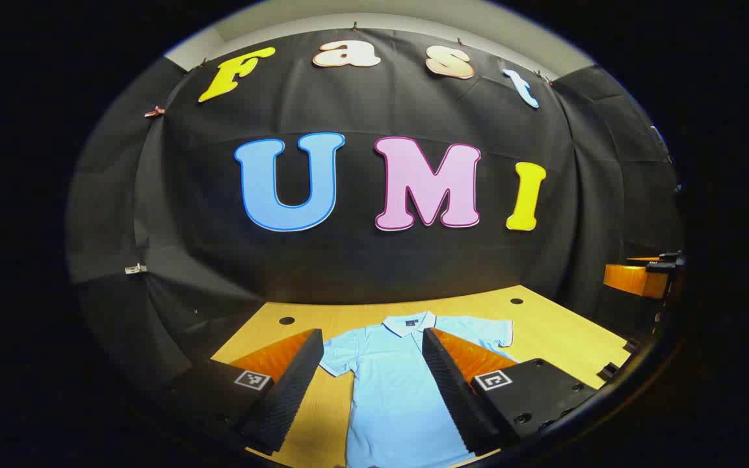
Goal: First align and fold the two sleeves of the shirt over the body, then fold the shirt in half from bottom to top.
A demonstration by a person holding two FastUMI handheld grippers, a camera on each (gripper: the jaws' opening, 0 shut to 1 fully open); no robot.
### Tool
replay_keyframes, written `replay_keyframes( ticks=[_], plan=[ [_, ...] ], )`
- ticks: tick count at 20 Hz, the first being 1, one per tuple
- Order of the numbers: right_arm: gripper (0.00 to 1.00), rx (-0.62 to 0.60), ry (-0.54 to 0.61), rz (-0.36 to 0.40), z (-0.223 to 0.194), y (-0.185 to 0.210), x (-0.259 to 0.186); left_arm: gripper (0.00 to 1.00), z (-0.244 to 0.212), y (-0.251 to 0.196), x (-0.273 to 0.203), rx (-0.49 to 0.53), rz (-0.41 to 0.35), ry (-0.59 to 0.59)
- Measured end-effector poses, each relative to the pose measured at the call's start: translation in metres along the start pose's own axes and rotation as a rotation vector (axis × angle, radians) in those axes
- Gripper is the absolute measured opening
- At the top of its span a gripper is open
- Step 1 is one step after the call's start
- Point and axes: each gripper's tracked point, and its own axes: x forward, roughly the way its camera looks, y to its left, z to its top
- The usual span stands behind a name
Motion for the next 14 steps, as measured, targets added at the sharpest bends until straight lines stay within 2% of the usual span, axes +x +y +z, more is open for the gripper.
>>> replay_keyframes(
  ticks=[14],
  plan=[
    [0.97,0.006,0.011,0.010,-0.005,-0.004,0.017,0.98,0.000,0.010,0.005,-0.005,0.045,0.024]
  ],
)
